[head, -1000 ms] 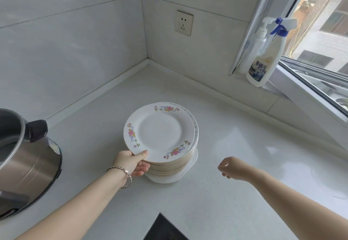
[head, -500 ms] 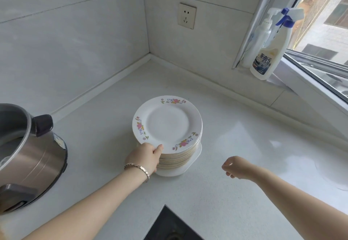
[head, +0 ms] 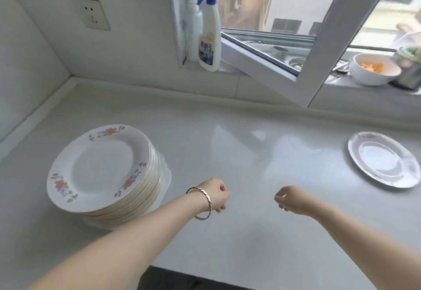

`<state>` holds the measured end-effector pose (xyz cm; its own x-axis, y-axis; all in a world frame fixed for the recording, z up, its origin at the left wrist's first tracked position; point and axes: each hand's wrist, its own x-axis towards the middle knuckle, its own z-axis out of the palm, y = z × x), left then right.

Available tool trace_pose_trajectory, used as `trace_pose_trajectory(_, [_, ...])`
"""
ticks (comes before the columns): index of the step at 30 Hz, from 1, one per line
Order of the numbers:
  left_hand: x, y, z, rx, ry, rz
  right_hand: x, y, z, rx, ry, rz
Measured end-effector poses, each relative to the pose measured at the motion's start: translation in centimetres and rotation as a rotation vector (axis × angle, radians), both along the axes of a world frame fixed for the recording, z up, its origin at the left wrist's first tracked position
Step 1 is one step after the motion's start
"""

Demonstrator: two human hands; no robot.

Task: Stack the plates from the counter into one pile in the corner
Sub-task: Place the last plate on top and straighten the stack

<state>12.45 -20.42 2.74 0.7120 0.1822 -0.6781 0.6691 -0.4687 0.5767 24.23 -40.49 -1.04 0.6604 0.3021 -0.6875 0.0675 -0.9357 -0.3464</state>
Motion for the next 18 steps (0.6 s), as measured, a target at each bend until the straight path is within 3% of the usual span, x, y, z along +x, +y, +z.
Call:
trace_pose_trajectory(5, [7.5, -9.0, -1.1, -0.042, 0.037, -0.131, 3.0, -11.7, -0.2, -0.039, -0.012, -0.176])
trace_pose_trajectory(10, [15.4, -20.3, -3.2, -0.099, 0.085, -0.084, 7.1, -23.8, -1.2, -0.033, -0.027, -0.404])
trace_pose_trajectory(13, [20.0, -28.2, -4.3, -0.214, 0.161, 0.069, 9.6, -30.7, -2.2, -0.041, -0.001, -0.486])
trace_pose_trajectory(18, [28.3, -38.7, -6.5, -0.507, 0.242, 0.500, 15.3, -39.5, -2.7, -0.096, 0.015, -0.467])
